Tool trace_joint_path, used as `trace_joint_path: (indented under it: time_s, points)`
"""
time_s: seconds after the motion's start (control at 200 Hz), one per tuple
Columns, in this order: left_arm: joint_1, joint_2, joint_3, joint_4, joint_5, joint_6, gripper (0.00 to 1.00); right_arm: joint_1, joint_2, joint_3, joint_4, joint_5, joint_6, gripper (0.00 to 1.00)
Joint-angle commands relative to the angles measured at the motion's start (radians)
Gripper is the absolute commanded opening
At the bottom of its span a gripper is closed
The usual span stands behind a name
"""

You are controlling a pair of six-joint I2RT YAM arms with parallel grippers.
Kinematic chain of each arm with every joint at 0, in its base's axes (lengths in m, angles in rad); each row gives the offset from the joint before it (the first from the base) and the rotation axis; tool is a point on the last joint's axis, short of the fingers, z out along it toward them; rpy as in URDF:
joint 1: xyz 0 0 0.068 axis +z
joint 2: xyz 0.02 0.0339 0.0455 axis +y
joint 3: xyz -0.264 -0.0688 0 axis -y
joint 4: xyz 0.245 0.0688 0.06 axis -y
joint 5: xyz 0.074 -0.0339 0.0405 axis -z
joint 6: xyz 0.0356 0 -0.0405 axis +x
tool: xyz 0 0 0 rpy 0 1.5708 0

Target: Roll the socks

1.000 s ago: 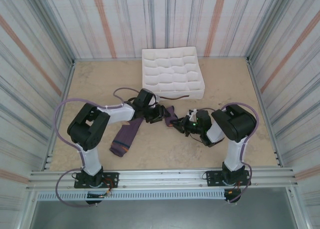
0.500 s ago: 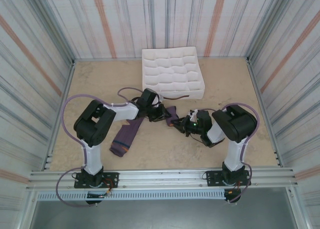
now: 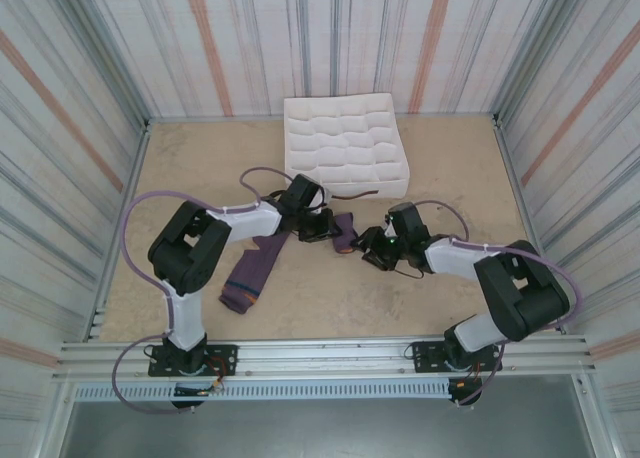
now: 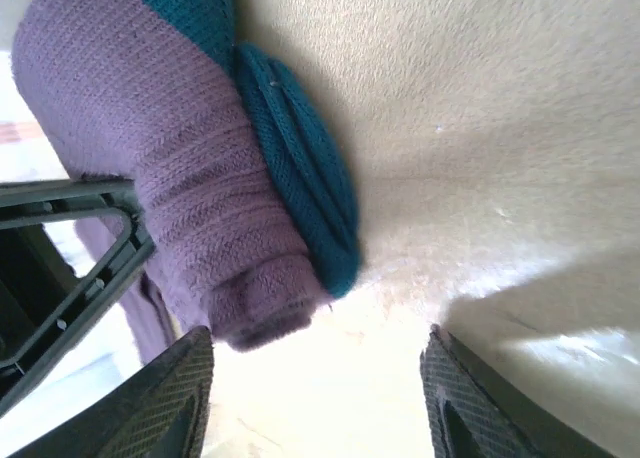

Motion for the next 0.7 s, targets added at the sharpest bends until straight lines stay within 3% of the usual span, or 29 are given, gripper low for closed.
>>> trace_joint_path:
  time_s: [0.0,0.451,0.571,0.696]
  points:
    - [-0.02,-0.017,0.011,-0.142,-0.084,0.097,0.01,0.0,-0.026,0.075,-0.291,0.079,-0.171,0.61]
    - [-0.062,0.004,0.019,-0.113,-0.065,0.115,0.01,-0.002,0.21,0.242,-0.213,0.048,-0.378,0.62]
    - [-0.063,0.013,0.024,-0.103,-0.055,0.118,0.01,-0.002,0.228,0.234,-0.196,0.048,-0.379,0.57]
    - [-0.063,0.02,0.026,-0.098,-0.049,0.118,0.01,0.0,0.238,0.214,-0.166,0.022,-0.365,0.46]
